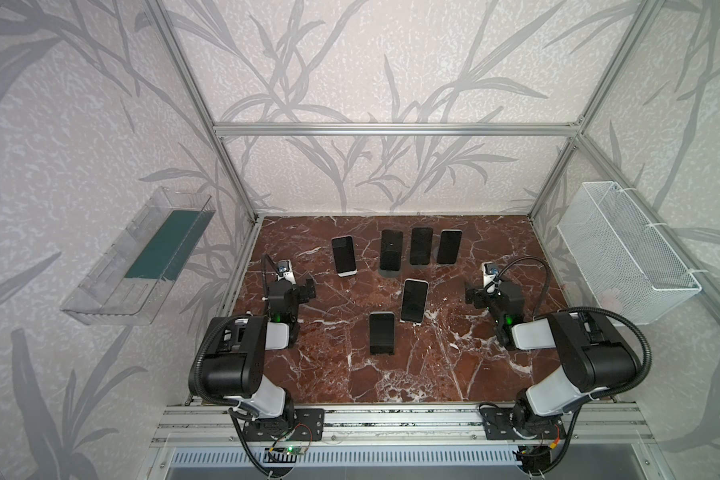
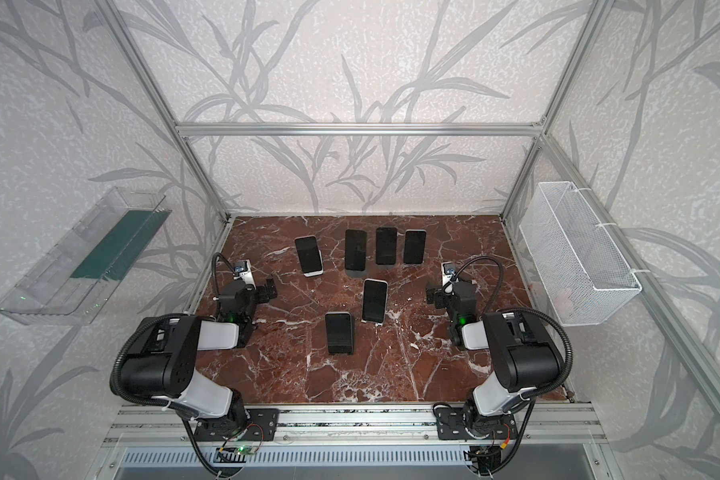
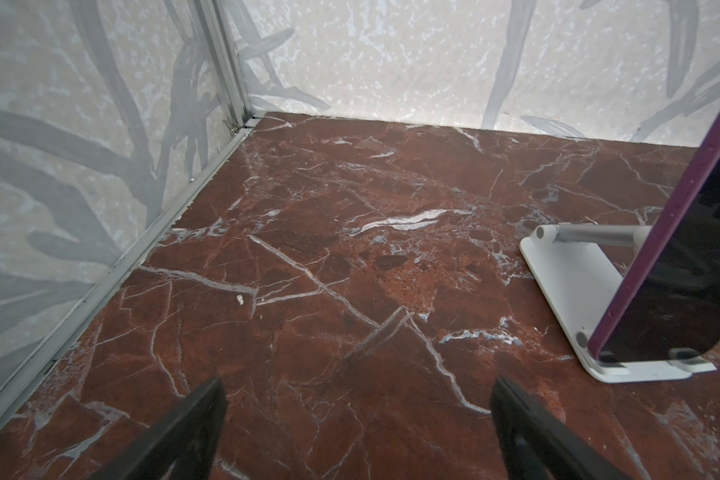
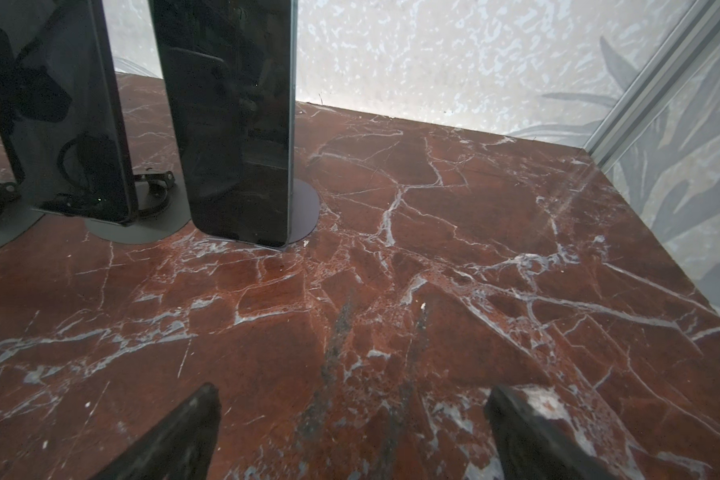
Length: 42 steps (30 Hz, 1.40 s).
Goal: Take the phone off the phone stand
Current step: 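Raise both arms and move the grippers toward the standing phones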
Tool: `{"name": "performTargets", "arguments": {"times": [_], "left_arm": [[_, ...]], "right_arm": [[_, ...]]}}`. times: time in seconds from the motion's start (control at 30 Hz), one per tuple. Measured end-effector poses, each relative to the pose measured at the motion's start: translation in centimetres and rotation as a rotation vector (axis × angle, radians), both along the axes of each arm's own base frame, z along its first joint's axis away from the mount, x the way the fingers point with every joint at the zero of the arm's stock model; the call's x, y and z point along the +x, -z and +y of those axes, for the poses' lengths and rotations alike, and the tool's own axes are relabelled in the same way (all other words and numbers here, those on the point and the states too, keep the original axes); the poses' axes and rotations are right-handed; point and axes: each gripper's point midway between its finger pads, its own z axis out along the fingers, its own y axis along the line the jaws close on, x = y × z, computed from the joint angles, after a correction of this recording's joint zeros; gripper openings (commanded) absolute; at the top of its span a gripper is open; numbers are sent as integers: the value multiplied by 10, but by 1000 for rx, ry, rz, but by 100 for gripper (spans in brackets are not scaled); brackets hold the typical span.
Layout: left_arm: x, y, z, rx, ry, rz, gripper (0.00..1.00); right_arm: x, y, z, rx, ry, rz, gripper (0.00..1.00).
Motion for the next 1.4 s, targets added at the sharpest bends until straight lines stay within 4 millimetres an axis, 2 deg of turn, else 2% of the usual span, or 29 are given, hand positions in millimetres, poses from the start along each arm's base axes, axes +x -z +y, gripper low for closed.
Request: {"name": "performTargets", "arguments": {"times": [0.03, 0.13, 0.2, 0.23, 0.37, 0.47, 0.6, 0.67, 0.7, 0.77, 0.87, 0.9, 0.93, 1.0, 1.07, 1.2, 1.3, 1.4], "left_arm": [[0, -4, -1, -2, 4, 10, 99], [5, -38, -3, 6, 19, -25, 99], [6, -67, -5, 24, 42, -61, 99], [5, -80, -6, 32, 48, -80, 99], [1, -141, -5, 0, 30, -153, 99], [-3, -193, -4, -119, -12, -209, 99], [-16, -268, -17, -224, 43, -304, 99], [-27, -290, -19, -283, 50, -365, 99], [-33, -296, -21, -319, 53, -388, 99], [-38, -297, -20, -372, 52, -413, 99], [-33, -293, -24, -429, 68, -398, 99], [-28, -289, -26, -444, 72, -373, 97], [-22, -285, -27, -458, 71, -349, 96], [-6, -276, -27, -498, 50, -285, 92], [7, -264, -30, -544, 46, -225, 90], [23, -226, -46, -656, 74, -93, 89], [22, -200, -67, -719, 101, -8, 88], [16, -189, -88, -755, 147, 50, 85]], "right_arm": [[0, 0, 0, 0, 0, 0, 99], [1, 1, 2, -2, -11, 33, 99], [7, -11, 4, -4, -18, 51, 99], [11, -23, 5, -3, -20, 45, 99], [20, -100, 9, 84, 2, -62, 99], [22, -156, 15, 181, 40, -67, 99], [21, -233, 35, 335, 29, -56, 99], [11, -240, 37, 455, 30, -32, 99], [5, -231, 34, 528, 35, -7, 99], [-2, -198, 23, 650, 59, 65, 99], [-16, -129, 9, 746, 152, 239, 95], [-22, -115, 10, 754, 172, 296, 94], [-25, -110, 13, 757, 172, 327, 93], [-29, -115, 20, 743, 165, 357, 93], [-29, -133, 27, 713, 153, 337, 93], [-34, -162, 43, 645, 124, 303, 91], [-41, -161, 55, 582, 126, 324, 91], [-51, -147, 62, 508, 155, 373, 88]]}}
